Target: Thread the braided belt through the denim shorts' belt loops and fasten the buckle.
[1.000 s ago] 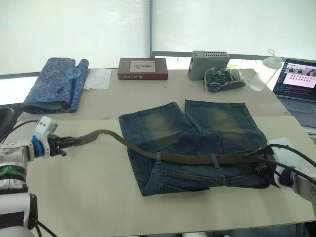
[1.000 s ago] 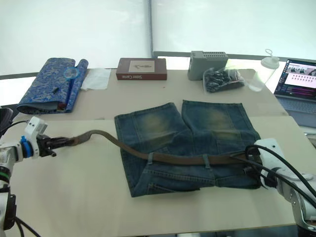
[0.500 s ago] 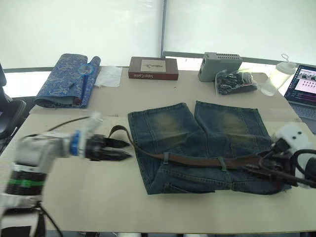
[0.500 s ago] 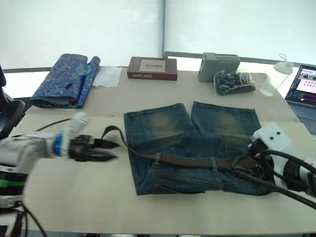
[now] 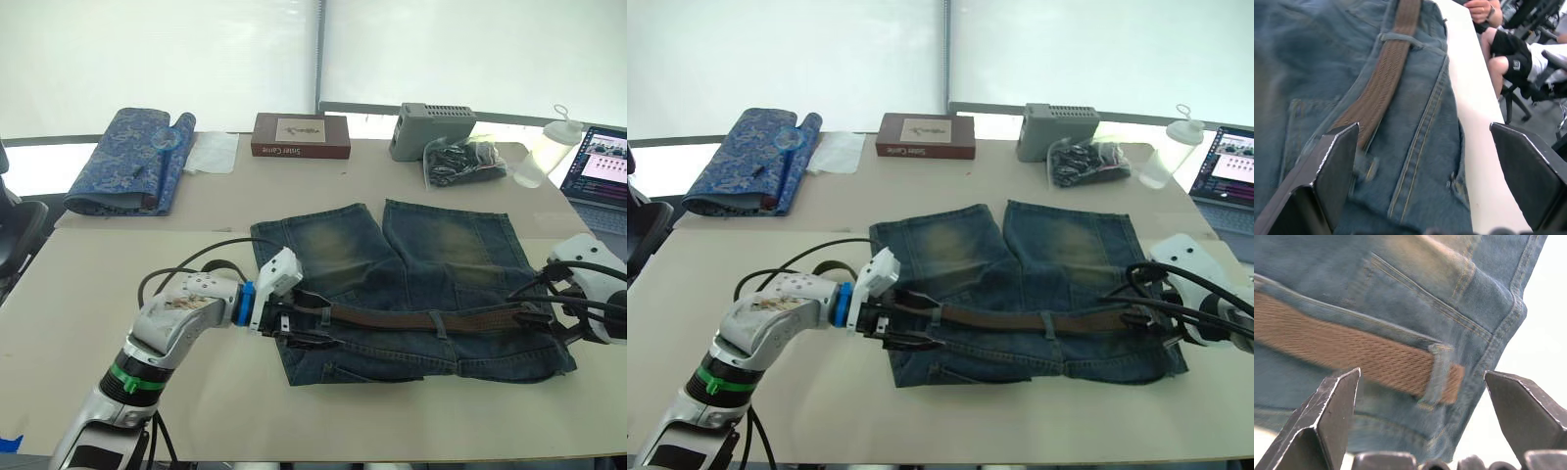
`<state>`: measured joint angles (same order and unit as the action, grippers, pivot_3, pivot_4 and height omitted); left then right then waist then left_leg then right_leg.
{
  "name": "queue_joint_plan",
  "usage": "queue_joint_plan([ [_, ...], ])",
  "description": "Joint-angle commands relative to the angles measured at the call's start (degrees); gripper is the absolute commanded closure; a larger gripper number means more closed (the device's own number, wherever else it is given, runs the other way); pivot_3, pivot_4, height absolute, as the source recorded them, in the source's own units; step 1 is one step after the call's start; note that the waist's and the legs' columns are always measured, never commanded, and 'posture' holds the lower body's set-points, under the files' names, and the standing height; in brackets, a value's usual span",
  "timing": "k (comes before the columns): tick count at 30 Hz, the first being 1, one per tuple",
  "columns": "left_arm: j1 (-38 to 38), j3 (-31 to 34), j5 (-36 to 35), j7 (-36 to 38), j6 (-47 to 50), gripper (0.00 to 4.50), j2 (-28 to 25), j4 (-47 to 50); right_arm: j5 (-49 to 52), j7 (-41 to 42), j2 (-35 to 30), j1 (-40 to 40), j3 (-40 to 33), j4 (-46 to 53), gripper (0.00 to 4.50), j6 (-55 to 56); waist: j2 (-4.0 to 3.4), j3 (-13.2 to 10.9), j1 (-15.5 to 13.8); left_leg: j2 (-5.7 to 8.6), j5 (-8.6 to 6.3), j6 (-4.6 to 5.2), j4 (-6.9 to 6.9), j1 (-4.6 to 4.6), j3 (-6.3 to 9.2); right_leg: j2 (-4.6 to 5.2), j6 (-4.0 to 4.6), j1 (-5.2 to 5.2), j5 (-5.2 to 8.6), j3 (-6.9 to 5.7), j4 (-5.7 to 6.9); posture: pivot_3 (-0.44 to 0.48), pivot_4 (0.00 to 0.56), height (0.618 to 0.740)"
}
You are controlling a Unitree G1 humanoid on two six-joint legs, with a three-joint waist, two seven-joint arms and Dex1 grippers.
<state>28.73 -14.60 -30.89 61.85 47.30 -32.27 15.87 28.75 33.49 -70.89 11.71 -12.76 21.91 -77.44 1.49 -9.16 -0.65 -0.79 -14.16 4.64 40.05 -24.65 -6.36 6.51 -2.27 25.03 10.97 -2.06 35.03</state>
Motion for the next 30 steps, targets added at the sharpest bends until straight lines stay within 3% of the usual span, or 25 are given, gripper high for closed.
queue_joint_plan([
  [1, 0.16, -0.45, 1.18, -0.59, -3.5, 0.0, 0.72, 1.36, -3.47, 0.88, 0.94, 6.12, 7.06, -7.57, 0.03, 4.52, -0.01, 0.0, 0.01, -0.01, 0.0, 0.0, 0.0, 0.01, 0.01, -0.01, -0.05, -0.01, -0.03, -0.01, 0.01, 0.0, 0.15, 0.74],
  [5, -0.47, -0.71, 2.03, -0.88, -5.82, 0.0, 0.92, 1.88, -8.11, 9.43, -0.79, 9.68, 20.61, -15.73, 0.03, 11.92, -0.01, 0.0, 0.0, -0.02, 0.0, -0.01, -0.01, 0.0, 0.01, -0.04, -0.1, 0.0, -0.05, -0.03, 0.0, 0.0, 0.15, 0.74],
  [8, -0.2, -0.45, 2.5, -1.64, -6.95, 0.0, 1.3, 0.94, -12.14, 17.04, -2.95, 9.92, 28.51, -18.19, 0.8, 17.16, -0.04, 0.01, -0.12, -0.01, -0.01, 0.02, 0.02, -0.01, 0.0, -0.02, -0.15, -0.02, -0.04, -0.05, 0.01, 0.0, 0.15, 0.74],
  [12, 0.3, -0.34, 3.44, -2.48, -8.27, 0.0, 1.88, -0.8, -14.19, 19.8, -2.72, 10.69, 29.1, -19.61, 2.19, 19.67, -0.03, 0.01, -0.27, -0.02, -0.04, 0.07, 0.15, 0.04, 0.07, -0.02, -0.16, -0.18, -0.05, -0.14, -0.03, 0.0, 0.15, 0.74],
  [15, 1.81, -0.17, 4.28, -3.34, -8.45, 0.0, 2.63, -4.36, -12.49, 19.5, -4.75, 6.32, 22.35, -14.23, 3.21, 19.15, -0.03, 0.01, -0.69, -0.02, -0.05, 0.09, 0.19, 0.02, 0.09, 0.02, -0.15, -0.2, -0.05, -0.16, -0.03, 0.0, 0.15, 0.74],
  [18, 3.95, -0.21, 5.27, -3.97, -8.77, 0.0, 4.02, -8.24, -10.44, 19.63, -5.49, -2.97, 11.39, -6.44, 4.3, 19.55, -0.04, 0.01, -1.57, 0.01, -0.06, 0.1, 0.21, -0.05, 0.12, 0.06, -0.21, -0.17, -0.04, -0.21, -0.01, 0.0, 0.15, 0.74],
  [19, 5.23, -0.25, 5.6, -3.82, -8.56, 0.0, 4.31, -10.06, -9.86, 20.18, -4.43, -7.17, 5.57, -2.48, 4.46, 19.37, -0.05, 0.01, -1.72, -0.02, -0.07, 0.1, 0.24, -0.04, 0.1, 0.04, -0.22, -0.17, -0.04, -0.21, -0.01, 0.0, 0.15, 0.74],
  [22, 9.78, -0.47, 5.78, -0.63, -8.16, 0.0, 4.26, -16.26, -8.78, 24.09, 1.52, -19.63, -12.88, 11.86, 4.46, 19.84, -0.05, 0.01, -1.88, -0.06, -0.06, 0.08, 0.27, -0.09, 0.15, -0.02, -0.29, -0.17, -0.08, -0.25, 0.0, 0.0, 0.15, 0.74],
  [24, 12.31, -1.71, 7.23, 2.18, -10.02, 0.0, 4.29, -20.74, -7.8, 25.69, 5.75, -25.19, -20.39, 18.4, 4.46, 19.42, -0.05, 0.01, -1.84, -0.06, -0.05, 0.06, 0.32, -0.15, 0.21, -0.07, -0.34, -0.14, -0.12, -0.27, 0.03, 0.0, 0.15, 0.74],
  [30, 19.79, -7.0, 11.47, 12.64, -15.26, 0.0, 6.85, -33.57, -7.69, 28.16, 17.26, -39.56, -33.52, 30.12, 4.46, 22.28, -0.05, 0.02, -1.67, -0.04, -0.07, 0.09, 0.36, -0.05, 0.26, -0.08, -0.47, -0.3, -0.04, -0.27, -0.03, 0.0, 0.15, 0.74],
])
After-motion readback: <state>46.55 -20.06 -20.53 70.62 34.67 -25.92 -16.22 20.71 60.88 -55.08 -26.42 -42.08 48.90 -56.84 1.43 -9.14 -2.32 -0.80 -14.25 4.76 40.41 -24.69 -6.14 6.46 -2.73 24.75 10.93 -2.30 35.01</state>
